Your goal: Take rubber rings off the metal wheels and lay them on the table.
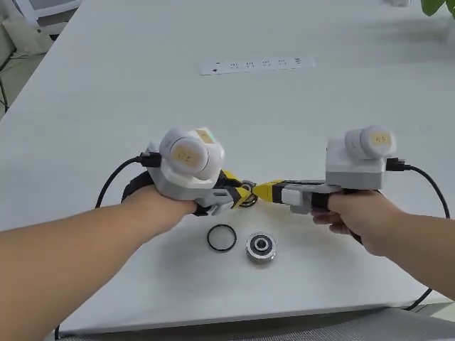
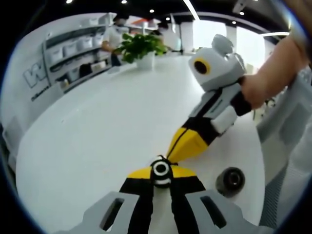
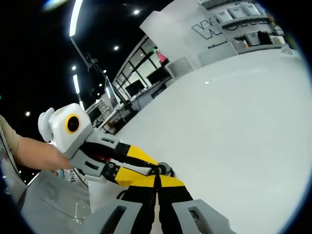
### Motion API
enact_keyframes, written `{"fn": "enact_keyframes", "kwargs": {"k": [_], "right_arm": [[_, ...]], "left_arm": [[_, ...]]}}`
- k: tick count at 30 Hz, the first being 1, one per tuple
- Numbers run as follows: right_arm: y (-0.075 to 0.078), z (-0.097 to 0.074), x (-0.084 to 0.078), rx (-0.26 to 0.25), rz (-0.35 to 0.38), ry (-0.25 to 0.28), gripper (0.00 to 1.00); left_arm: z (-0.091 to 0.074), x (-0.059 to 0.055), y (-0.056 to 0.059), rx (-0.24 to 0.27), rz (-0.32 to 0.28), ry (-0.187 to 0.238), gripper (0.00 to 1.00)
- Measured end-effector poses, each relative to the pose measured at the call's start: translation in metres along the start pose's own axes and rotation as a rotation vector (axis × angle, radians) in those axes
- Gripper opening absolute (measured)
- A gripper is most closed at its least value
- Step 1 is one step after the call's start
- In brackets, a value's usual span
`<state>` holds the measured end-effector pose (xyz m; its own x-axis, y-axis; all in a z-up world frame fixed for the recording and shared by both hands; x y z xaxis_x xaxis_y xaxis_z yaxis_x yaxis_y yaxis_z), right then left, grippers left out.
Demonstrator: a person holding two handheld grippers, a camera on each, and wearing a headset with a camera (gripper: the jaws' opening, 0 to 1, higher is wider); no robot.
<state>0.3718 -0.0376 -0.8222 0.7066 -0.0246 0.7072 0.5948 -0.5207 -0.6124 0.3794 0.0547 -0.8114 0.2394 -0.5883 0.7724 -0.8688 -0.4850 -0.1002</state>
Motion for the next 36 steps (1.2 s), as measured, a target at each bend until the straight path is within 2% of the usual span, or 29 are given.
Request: {"fn": "enact_keyframes", "kwargs": {"k": [7,30,36], "right_arm": [[-0.003,-0.001,0.001,0.014,0.022,0.01,0.0],[-0.018,-0.01,0.0,0.117,0.048,0.02,0.0],[-0.011,-0.011,0.0,0.066,0.058,0.023,0.0]], "left_arm": [[0.0,0.0,0.001,0.015,0.001,0.0,0.12],[0.0,-0.001,0.001,0.002,0.009,0.009,0.12],[0.0,-0.001,0.001,0.005,0.0,0.011,0.13]]}}
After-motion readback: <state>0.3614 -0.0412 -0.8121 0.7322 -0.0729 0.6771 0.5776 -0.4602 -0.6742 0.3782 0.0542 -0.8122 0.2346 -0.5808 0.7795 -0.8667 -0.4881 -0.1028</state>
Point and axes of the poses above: the centre of the closed fingertips' face, and the gripper's own axes: z roughly forward along the fingers, y roughly to its right, x roughly out of its top, the point moved 6 cm from there along -z, roughly backward along the fingers, and after that the axes turned 3 degrees about z, right-handed, at the moved point
